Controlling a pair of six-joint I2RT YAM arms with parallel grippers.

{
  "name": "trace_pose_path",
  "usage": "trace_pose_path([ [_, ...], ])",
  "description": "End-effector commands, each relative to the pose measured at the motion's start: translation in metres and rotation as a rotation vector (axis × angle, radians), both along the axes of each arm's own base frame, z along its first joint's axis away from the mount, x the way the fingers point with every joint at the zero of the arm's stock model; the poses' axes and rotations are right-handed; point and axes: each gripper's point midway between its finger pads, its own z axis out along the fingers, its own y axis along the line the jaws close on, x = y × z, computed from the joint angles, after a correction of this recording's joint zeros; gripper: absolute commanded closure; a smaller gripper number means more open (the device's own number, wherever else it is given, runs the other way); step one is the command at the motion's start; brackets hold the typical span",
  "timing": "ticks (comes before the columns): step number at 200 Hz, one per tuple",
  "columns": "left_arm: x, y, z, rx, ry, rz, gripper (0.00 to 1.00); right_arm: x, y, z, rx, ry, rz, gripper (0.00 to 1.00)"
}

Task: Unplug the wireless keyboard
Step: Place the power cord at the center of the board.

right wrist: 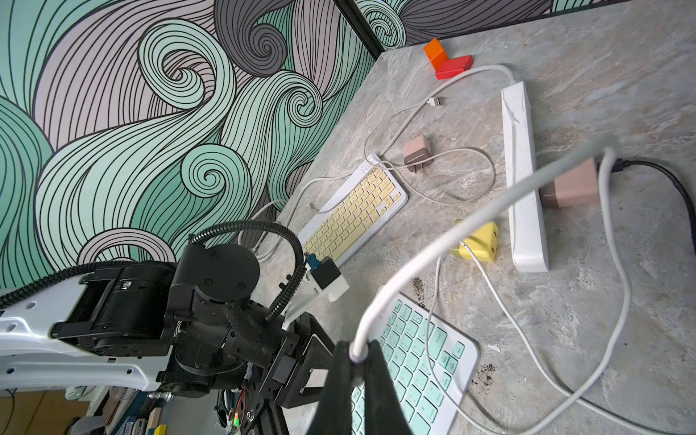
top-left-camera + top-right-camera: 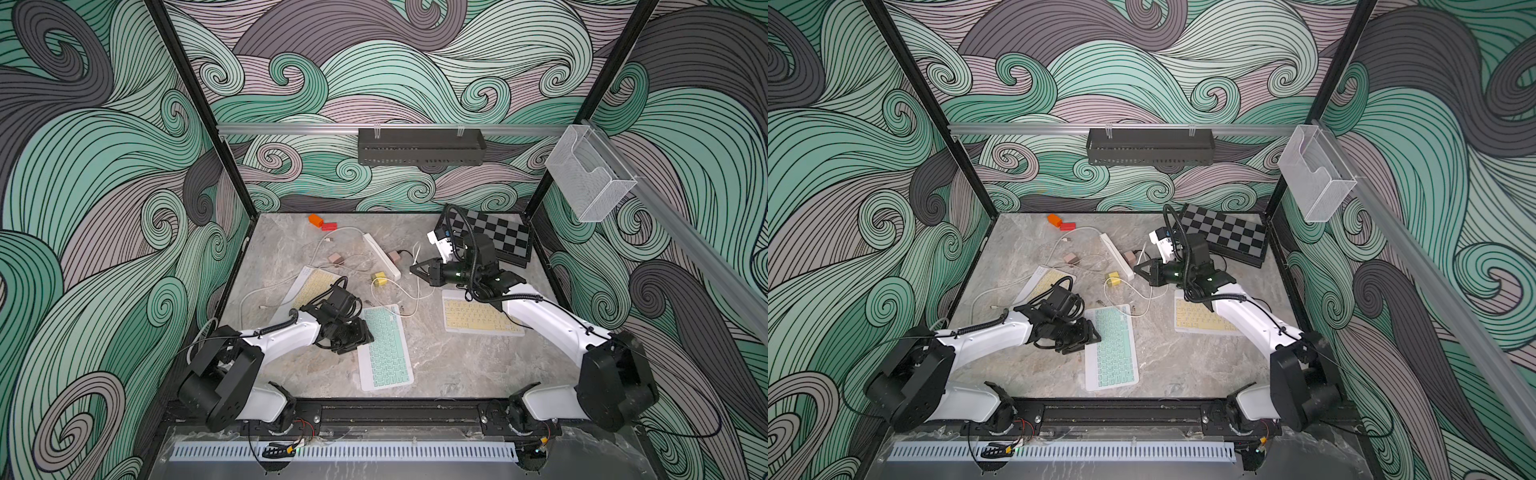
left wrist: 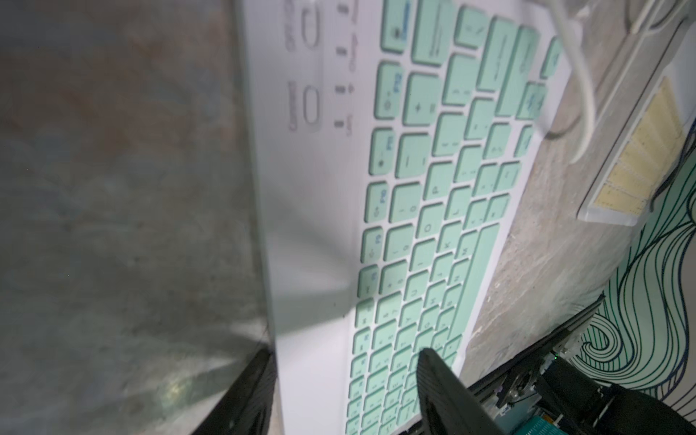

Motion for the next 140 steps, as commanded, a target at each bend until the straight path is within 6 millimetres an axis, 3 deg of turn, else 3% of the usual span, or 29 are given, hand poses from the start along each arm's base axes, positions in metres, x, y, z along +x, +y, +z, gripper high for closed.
trace_pose_path([
  [1, 0.017, 0.002, -0.002, 0.016, -0.023, 0.038, 0.4, -0.006, 0.003, -0.008, -0.002, 0.024, 0.034, 1.0],
  [20, 0.015, 0.012, -0.004, 0.048, -0.016, 0.048, 0.41, -0.01, 0.005, -0.012, -0.011, 0.036, 0.053, 1.0],
  [60, 0.029, 0.022, 0.051, 0.009, -0.187, 0.023, 0.36, -0.033, 0.028, -0.009, -0.01, 0.021, 0.179, 1.0],
  [97, 0.06, 0.046, 0.096, -0.029, -0.292, 0.102, 0.36, -0.074, 0.066, -0.035, -0.066, 0.028, 0.322, 1.0],
  [114, 0.068, 0.047, 0.105, -0.062, -0.318, 0.093, 0.35, -0.085, 0.07, -0.044, -0.105, 0.013, 0.346, 0.76],
  [126, 0.069, 0.038, 0.112, -0.108, -0.328, 0.049, 0.33, -0.082, 0.064, -0.046, -0.129, -0.001, 0.309, 0.6],
  [140, 0.07, 0.031, 0.112, -0.14, -0.312, 0.03, 0.32, -0.077, 0.056, -0.044, -0.162, -0.039, 0.267, 0.47],
])
